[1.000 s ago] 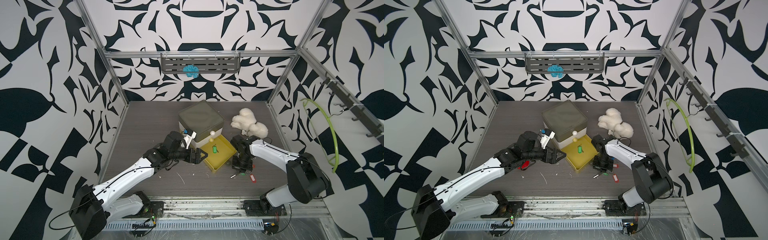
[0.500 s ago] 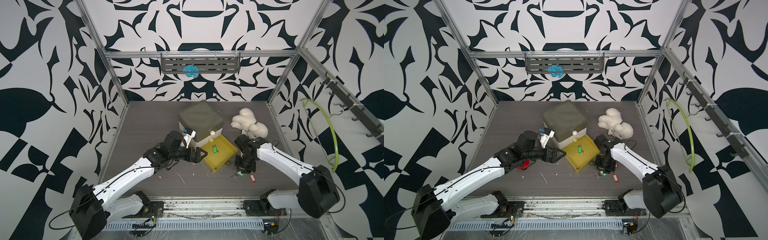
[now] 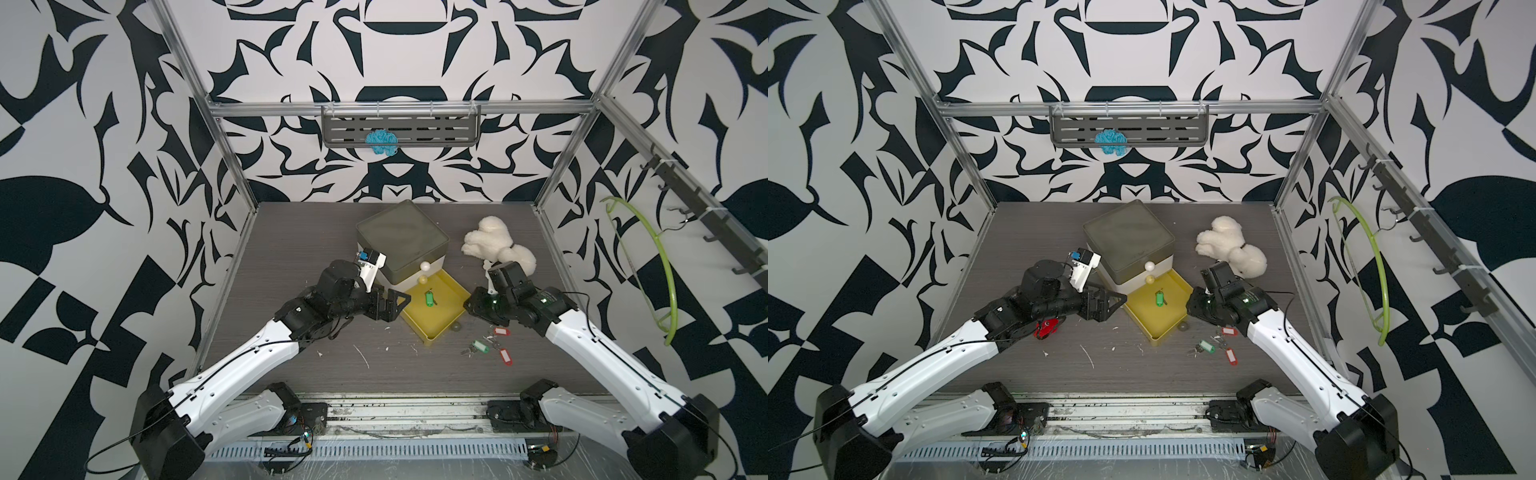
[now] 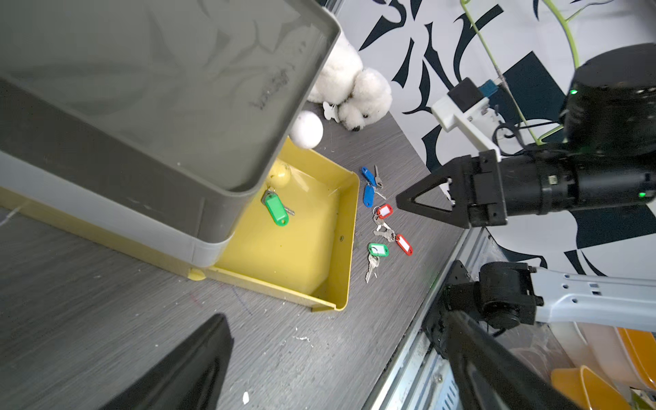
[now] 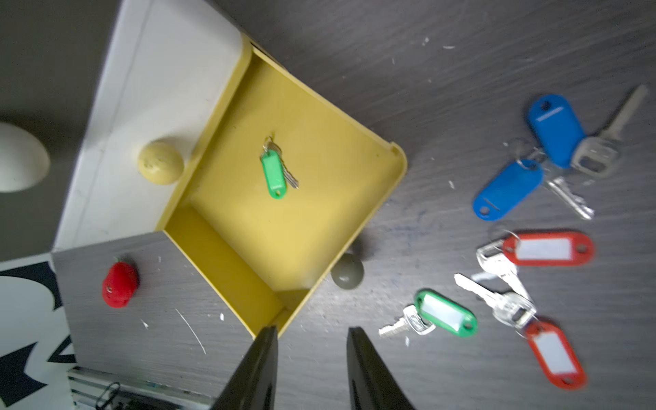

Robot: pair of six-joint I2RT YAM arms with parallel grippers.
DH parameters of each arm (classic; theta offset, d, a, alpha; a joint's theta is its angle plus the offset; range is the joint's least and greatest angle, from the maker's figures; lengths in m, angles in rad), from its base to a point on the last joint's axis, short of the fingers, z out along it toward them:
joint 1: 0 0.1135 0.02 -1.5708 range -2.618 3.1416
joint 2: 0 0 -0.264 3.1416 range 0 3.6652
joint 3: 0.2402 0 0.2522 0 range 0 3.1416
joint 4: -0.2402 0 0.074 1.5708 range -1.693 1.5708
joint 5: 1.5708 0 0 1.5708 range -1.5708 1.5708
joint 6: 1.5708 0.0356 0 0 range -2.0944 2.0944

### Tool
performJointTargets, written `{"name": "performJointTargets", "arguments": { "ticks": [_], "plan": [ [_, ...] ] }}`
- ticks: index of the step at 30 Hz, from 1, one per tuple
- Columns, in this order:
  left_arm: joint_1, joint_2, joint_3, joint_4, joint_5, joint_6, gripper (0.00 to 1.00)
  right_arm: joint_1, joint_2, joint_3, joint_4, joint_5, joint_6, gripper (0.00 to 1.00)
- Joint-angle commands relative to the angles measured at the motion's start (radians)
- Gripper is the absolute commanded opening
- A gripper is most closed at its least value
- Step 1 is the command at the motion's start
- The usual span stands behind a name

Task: Take the keys out of the drawer
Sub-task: Place the key at the center of the board, then pick up the key from the drawer.

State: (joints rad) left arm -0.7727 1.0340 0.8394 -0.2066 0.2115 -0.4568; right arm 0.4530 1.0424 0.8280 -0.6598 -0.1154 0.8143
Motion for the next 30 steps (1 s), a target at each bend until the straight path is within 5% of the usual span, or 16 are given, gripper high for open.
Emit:
{"name": "performJointTargets", "arguments": {
  "ticks": [1,13,30],
  "plan": [
    [-0.002,-0.030,-0.014,-0.031,-0.024,0.047,0.99,0.002,0.034,-0.044,0.219,0.007,-0.013,0.40],
    [0.000,-0.115,-0.050,-0.078,-0.059,0.099,0.99,0.099,0.308,0.049,0.294,0.086,-0.074,0.44],
    [-0.001,-0.167,-0.068,-0.138,-0.091,0.109,0.99,0.136,0.466,0.045,0.513,0.212,-0.056,0.44]
  ]
}}
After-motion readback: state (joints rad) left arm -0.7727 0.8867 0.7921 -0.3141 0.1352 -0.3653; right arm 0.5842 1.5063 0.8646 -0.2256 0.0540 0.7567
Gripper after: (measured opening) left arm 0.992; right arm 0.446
